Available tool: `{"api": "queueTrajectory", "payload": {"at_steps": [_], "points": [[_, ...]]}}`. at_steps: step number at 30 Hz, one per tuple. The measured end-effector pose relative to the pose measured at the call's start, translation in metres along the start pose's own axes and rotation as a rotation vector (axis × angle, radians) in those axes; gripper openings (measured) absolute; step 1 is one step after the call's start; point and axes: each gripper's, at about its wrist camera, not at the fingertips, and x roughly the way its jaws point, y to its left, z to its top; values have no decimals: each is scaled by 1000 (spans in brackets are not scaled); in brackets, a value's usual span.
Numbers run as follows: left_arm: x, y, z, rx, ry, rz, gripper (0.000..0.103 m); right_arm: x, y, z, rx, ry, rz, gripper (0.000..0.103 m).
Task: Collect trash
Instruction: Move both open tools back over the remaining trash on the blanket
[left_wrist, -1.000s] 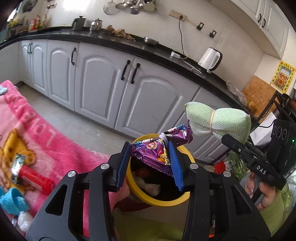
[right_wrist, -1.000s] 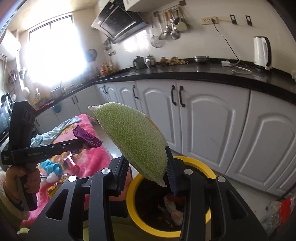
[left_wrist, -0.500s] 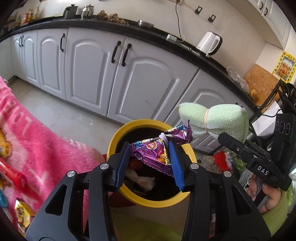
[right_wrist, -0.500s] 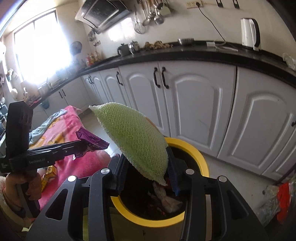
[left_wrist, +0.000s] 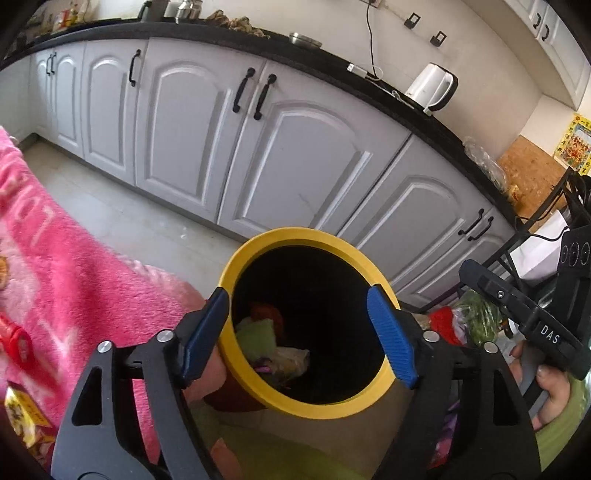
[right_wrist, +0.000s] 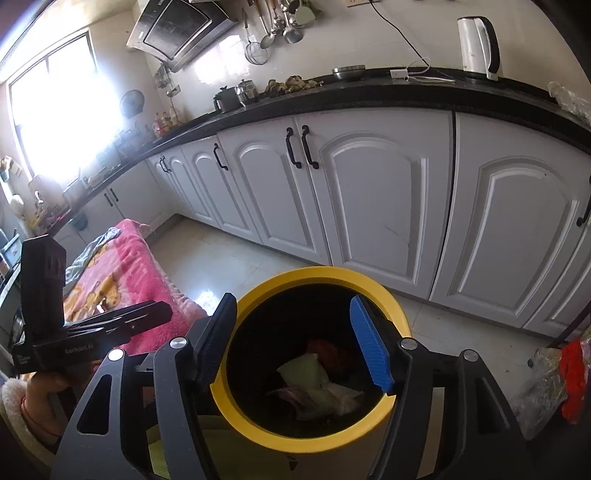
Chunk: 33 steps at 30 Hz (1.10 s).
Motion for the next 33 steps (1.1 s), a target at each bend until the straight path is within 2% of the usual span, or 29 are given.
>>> {"api": "queueTrajectory", "payload": {"at_steps": [4,8,13,23,33], "points": [[-20,6,0,7,-42,49,85,-1,7,3,-24,-11,1,66],[-42,16,-2,-2,-81,105,92,-4,18,5,-47,-29,5,70],[-70,29,-6,-9,-124,176,92,-8,37,5,-96,-50,18,74],[-128,63,-18,-69,-210,259,92,-13,85,2,-194,-84,63,79],[-185,97,-39,-126,-274,343,92,-15,137,-5,-270,-74,159,82]]}}
